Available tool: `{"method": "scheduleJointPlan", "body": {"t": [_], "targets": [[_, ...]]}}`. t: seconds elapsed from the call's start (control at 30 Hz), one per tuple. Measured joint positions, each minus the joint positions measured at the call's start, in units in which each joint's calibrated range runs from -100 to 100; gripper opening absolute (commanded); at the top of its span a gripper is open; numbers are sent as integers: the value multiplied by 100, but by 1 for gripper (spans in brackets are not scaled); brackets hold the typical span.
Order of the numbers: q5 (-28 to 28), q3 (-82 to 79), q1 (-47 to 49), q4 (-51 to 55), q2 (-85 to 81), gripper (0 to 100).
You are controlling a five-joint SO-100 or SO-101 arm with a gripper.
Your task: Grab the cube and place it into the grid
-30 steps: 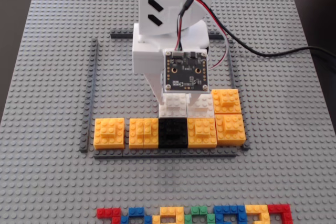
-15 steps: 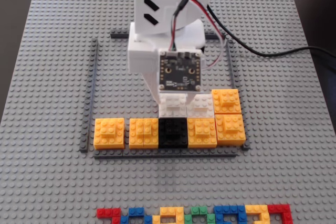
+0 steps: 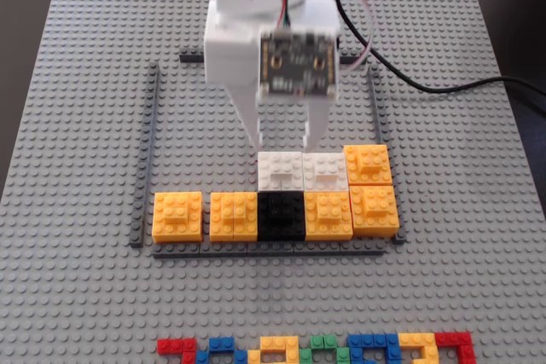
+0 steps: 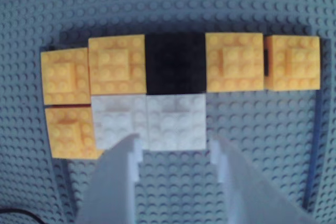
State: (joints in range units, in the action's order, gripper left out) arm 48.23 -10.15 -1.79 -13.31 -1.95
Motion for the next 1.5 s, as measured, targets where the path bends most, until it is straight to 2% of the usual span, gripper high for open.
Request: {"method": "scheduleJointPlan", "body": {"t": [0.17,0.27,0.33,0.77,1.1,1.5], "targets": [[-5,274,80,337,-543,12],[-29,344,211,547,-1001,4],[-59,353,284,679,-1332,1],[-244,-115,518,1304,-3927,0],[-234,-2030,525,1250,-6361,0],[-259,-4775,437,611,-8940,0]]}}
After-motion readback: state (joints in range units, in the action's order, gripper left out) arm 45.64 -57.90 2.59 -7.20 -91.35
